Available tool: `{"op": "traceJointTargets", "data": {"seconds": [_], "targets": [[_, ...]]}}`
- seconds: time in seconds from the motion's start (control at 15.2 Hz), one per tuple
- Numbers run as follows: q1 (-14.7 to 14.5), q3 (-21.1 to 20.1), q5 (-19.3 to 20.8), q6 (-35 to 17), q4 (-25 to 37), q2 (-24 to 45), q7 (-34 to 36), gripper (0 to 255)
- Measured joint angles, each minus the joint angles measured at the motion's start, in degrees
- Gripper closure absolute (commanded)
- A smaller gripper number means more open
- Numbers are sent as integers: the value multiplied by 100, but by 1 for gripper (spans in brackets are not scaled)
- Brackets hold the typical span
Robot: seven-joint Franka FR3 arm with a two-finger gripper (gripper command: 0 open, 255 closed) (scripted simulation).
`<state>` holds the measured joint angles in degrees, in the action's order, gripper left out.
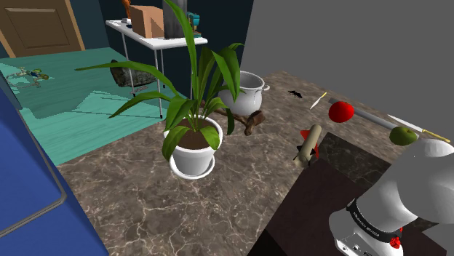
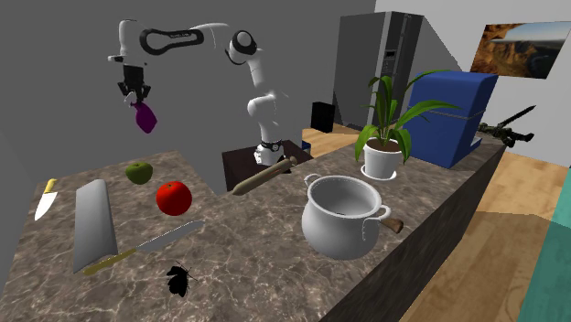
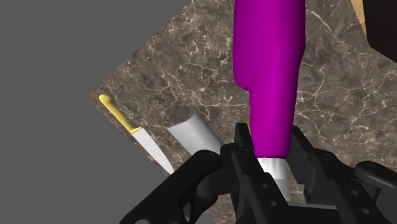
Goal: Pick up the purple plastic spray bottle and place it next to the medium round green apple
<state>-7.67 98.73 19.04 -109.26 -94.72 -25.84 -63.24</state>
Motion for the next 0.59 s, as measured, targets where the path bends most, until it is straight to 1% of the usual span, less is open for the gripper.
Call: {"op": "traceJointTargets", "data": {"seconds": [0.26, 0.46, 0.59], "targets": [[82, 20, 53, -306, -323, -33, 14, 255], [43, 102, 121, -499, -489, -86, 46, 255], [69, 130, 158, -649, -640, -109, 53, 255]]}}
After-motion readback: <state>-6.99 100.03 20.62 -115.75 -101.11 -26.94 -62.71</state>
